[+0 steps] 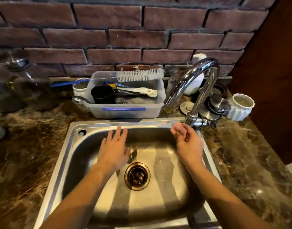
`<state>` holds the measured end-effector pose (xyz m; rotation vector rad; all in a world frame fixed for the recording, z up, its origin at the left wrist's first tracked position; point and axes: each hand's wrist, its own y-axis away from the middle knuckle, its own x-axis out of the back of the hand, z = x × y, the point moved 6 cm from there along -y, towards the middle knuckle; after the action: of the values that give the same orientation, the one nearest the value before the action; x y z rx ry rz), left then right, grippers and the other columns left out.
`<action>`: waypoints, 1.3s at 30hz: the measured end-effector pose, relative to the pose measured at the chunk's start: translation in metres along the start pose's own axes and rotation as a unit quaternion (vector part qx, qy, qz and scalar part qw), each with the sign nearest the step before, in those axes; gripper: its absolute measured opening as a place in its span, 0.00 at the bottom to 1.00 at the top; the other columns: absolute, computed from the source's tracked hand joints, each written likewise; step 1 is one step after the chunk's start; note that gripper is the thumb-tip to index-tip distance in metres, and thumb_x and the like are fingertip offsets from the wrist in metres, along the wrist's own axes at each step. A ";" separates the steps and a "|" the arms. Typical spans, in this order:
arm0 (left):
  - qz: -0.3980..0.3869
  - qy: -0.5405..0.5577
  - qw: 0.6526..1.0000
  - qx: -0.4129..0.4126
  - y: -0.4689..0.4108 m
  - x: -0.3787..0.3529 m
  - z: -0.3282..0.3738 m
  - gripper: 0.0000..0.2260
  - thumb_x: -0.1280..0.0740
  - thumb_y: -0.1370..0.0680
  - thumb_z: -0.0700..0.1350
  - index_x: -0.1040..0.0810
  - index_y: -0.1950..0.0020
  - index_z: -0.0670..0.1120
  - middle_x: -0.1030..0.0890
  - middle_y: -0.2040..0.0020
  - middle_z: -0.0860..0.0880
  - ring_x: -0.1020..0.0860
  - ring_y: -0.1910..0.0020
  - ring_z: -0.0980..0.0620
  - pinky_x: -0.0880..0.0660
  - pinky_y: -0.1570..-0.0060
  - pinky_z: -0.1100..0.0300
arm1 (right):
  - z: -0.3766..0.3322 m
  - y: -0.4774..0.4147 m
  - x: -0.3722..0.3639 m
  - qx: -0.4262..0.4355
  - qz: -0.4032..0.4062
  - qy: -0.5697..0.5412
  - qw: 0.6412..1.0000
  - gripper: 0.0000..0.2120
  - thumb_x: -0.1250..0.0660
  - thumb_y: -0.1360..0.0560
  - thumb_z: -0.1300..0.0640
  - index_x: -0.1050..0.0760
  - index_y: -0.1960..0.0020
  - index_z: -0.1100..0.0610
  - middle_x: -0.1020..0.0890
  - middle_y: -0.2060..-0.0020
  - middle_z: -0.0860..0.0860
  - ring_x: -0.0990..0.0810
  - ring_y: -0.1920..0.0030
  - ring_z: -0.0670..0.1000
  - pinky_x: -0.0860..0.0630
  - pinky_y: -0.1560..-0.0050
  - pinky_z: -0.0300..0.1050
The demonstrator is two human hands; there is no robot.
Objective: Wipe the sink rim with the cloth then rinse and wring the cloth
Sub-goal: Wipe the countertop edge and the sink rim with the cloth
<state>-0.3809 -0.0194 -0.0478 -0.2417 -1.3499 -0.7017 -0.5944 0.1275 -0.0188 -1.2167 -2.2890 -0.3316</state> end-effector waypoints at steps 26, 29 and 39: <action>-0.007 -0.052 0.998 0.022 -0.028 -0.032 -0.007 0.43 0.35 0.20 0.54 0.68 0.20 0.57 0.69 0.20 0.51 0.69 0.21 0.44 0.55 0.23 0.36 | 0.002 -0.030 -0.065 -0.046 0.151 0.036 0.987 0.17 0.43 0.21 0.59 0.24 0.35 0.55 0.16 0.44 0.55 0.18 0.45 0.61 0.25 0.45 0.51; -0.004 -0.049 0.999 0.020 -0.027 -0.030 -0.006 0.44 0.35 0.20 0.54 0.67 0.20 0.57 0.68 0.19 0.51 0.68 0.21 0.44 0.55 0.23 0.37 | 0.002 -0.031 -0.072 -0.089 0.124 0.041 0.987 0.13 0.40 0.21 0.61 0.25 0.38 0.57 0.17 0.43 0.58 0.20 0.44 0.62 0.26 0.43 0.52; -0.022 -0.048 0.998 0.017 -0.027 -0.025 -0.006 0.47 0.32 0.23 0.55 0.67 0.20 0.56 0.68 0.19 0.51 0.67 0.21 0.44 0.55 0.23 0.36 | -0.011 -0.029 -0.094 -0.119 0.073 0.076 0.987 0.15 0.43 0.20 0.57 0.33 0.34 0.54 0.21 0.38 0.60 0.20 0.42 0.64 0.25 0.40 0.54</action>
<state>-0.3930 -0.0352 -0.0793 -0.2207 -1.4615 -0.7109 -0.5717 0.0408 -0.0604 -1.4151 -2.0617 -0.6364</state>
